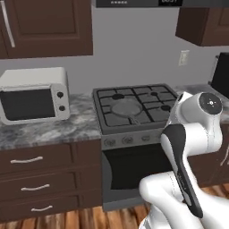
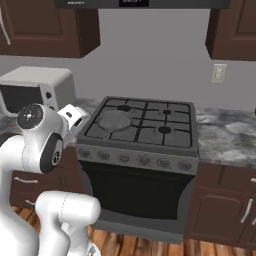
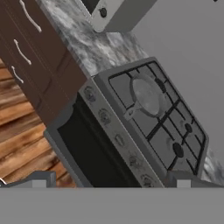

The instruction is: Move the pot and pan from the stove into the sink.

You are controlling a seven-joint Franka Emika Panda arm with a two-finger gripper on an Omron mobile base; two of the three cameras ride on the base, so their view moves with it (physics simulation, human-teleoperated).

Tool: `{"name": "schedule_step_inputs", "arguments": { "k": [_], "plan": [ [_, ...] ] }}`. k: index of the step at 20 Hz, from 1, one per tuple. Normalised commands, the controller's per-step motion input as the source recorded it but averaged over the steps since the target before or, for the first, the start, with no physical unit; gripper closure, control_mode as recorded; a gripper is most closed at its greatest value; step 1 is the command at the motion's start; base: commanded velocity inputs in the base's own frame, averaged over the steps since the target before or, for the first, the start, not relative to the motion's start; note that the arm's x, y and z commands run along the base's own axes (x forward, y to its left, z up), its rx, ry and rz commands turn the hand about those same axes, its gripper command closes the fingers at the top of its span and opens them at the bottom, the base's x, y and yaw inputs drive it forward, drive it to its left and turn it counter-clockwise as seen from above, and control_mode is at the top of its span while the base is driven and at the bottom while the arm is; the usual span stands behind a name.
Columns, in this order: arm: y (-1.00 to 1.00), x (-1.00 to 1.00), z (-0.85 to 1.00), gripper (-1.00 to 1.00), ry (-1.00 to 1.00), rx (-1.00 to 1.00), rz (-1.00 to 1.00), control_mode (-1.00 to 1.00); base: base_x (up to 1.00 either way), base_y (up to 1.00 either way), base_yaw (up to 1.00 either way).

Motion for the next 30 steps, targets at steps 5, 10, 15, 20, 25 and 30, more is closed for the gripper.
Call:
{"name": "schedule_step_inputs", "arguments": {
  "k": [5,10,15,20,25,30],
  "plan": [
    [0.00,0.00,0.00,-1.00,0.00,0.00,0.00,1.00,0.75,0.16,0.00],
    [0.00,0.00,0.00,-1.00,0.00,0.00,0.00,1.00,0.59,0.13,0.00],
    [0.00,0.00,0.00,-1.00,0.00,0.02,0.00,-1.00,0.02,0.00,0.00],
    [0.00,-0.05,-0.03,-1.00,0.00,0.21,-0.18,-1.00,0.00,0.00,0.00],
    [0.00,-0.13,-0.06,-1.00,0.00,0.16,-0.31,-1.00,0.00,0.00,0.00],
    [0.00,0.00,0.00,-1.00,0.00,0.02,-0.04,-1.00,0.00,0.00,0.00]
  ]
}}
